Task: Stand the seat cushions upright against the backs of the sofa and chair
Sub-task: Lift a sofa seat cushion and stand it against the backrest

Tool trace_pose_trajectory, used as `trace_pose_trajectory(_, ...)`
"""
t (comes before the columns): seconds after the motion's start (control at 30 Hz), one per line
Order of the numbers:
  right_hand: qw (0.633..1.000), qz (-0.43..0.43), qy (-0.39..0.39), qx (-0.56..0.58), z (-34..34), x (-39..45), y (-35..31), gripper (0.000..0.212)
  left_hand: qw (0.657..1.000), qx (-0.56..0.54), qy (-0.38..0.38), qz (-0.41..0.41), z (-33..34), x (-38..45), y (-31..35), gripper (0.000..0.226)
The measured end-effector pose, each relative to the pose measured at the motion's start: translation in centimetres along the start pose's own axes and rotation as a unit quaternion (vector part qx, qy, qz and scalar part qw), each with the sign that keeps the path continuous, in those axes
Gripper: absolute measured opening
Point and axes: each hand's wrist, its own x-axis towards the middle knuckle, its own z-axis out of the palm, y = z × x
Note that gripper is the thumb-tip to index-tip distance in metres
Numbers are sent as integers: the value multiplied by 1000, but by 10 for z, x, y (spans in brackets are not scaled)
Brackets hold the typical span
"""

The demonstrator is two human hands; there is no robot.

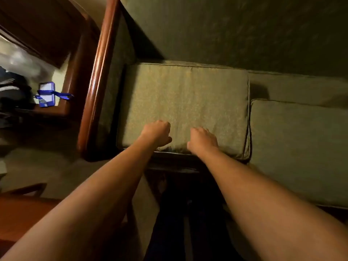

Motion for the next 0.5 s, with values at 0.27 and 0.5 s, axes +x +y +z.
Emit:
trace_pose_trajectory(0.27,995,31,-20,-93,93,31,-9,40,993,109,-19,48,89,35,-26,40)
trace_pose_trajectory(0.5,988,-13,10,-153,84,38,-16,30,981,104,-18,160,83,41,-36,33)
